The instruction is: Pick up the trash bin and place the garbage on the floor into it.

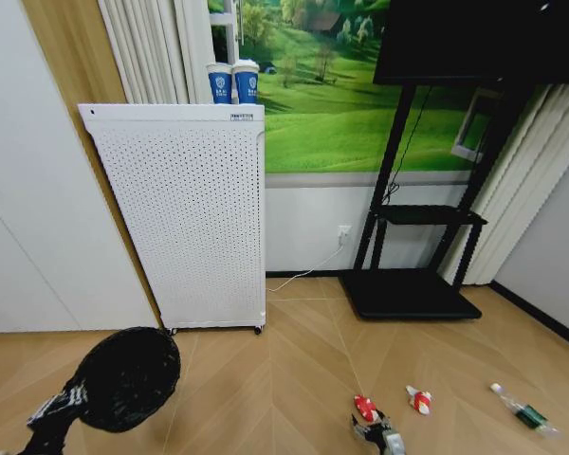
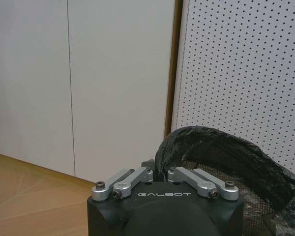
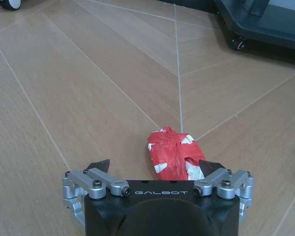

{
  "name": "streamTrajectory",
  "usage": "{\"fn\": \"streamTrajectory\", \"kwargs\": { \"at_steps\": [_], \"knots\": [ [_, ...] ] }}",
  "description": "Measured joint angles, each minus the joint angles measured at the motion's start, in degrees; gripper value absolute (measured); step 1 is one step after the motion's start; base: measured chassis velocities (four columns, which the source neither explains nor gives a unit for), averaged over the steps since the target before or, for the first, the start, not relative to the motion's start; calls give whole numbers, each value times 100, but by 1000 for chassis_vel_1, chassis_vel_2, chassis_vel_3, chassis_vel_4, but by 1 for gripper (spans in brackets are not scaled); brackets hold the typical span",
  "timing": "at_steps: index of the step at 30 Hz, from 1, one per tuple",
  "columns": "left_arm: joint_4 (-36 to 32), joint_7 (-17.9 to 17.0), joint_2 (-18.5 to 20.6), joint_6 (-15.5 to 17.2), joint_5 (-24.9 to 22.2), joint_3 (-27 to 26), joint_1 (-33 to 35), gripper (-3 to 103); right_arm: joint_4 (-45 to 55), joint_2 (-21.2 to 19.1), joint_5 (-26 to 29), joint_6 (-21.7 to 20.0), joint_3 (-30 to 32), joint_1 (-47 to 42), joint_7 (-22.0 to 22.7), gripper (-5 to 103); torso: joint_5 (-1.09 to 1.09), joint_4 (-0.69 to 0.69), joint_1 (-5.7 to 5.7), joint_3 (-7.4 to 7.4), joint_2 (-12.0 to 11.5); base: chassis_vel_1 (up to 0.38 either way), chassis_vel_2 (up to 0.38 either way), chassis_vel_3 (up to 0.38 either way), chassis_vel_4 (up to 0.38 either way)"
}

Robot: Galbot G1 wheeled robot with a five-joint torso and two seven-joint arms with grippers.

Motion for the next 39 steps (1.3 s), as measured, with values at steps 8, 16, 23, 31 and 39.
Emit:
{"fn": "streamTrajectory", "kwargs": {
  "at_steps": [8,16,23,31,39],
  "knots": [
    [8,-5,-21,0,16,-8,17,7,-314,34,-25,62,-95,260,102,91,0,1,0,0,0,0,0,0,0],
    [13,-11,-84,-9,57,16,41,7,-577,75,-92,92,-147,519,162,65,-2,0,0,0,0,0,0,0,0],
    [12,-11,-69,-19,28,-63,72,7,-807,103,-161,91,-142,734,223,37,-1,0,0,0,1,0,0,0,0],
    [3,-19,-68,-20,25,-37,68,7,-833,102,-154,144,-85,713,213,20,1,1,0,0,1,0,0,0,0],
    [26,-53,50,25,-24,171,-21,7,-583,30,87,218,90,446,154,18,4,2,0,0,0,0,0,0,0]
  ]
}}
